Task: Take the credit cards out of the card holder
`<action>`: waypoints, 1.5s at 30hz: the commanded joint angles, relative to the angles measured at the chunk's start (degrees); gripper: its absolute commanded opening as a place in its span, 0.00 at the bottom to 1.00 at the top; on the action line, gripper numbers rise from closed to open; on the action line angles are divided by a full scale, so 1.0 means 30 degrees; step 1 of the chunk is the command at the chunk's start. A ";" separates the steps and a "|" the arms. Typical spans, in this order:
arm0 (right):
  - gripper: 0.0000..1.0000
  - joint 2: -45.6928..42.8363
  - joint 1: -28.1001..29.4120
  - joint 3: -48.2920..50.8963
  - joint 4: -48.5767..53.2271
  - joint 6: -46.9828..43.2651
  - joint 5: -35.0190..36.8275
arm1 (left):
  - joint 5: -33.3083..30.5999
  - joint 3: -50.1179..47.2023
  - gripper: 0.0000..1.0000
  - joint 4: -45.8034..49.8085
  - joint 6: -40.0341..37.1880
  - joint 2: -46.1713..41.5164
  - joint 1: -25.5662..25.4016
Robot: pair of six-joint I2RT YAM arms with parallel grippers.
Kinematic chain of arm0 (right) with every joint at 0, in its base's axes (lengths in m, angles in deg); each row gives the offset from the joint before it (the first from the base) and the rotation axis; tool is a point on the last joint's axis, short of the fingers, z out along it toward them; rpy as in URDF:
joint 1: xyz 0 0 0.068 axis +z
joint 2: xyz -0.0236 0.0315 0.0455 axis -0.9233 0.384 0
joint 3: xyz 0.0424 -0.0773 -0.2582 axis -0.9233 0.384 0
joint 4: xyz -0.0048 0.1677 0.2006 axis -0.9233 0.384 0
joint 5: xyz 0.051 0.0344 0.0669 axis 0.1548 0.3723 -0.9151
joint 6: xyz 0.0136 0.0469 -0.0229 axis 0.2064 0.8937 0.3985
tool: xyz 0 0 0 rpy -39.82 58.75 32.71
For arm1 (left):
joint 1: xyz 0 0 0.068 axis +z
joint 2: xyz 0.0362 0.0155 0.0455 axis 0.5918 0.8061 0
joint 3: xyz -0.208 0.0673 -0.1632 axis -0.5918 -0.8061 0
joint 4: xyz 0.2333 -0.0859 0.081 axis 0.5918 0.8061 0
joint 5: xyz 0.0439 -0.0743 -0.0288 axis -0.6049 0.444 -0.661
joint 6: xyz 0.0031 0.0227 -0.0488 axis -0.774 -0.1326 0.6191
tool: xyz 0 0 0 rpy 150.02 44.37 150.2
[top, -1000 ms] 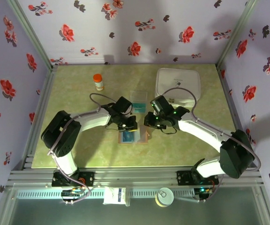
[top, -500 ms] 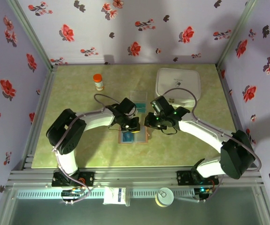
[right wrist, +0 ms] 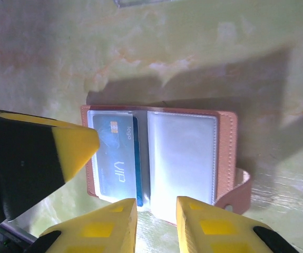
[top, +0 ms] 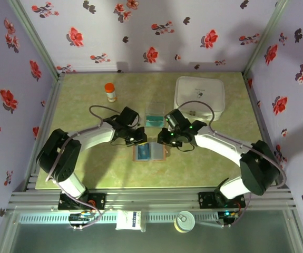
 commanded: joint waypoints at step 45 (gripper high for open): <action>0.24 0.5838 0.1704 -0.1119 -0.3012 0.0792 -0.1034 | -0.0396 -0.2520 0.01 0.0485 -0.1113 0.0119 0.1328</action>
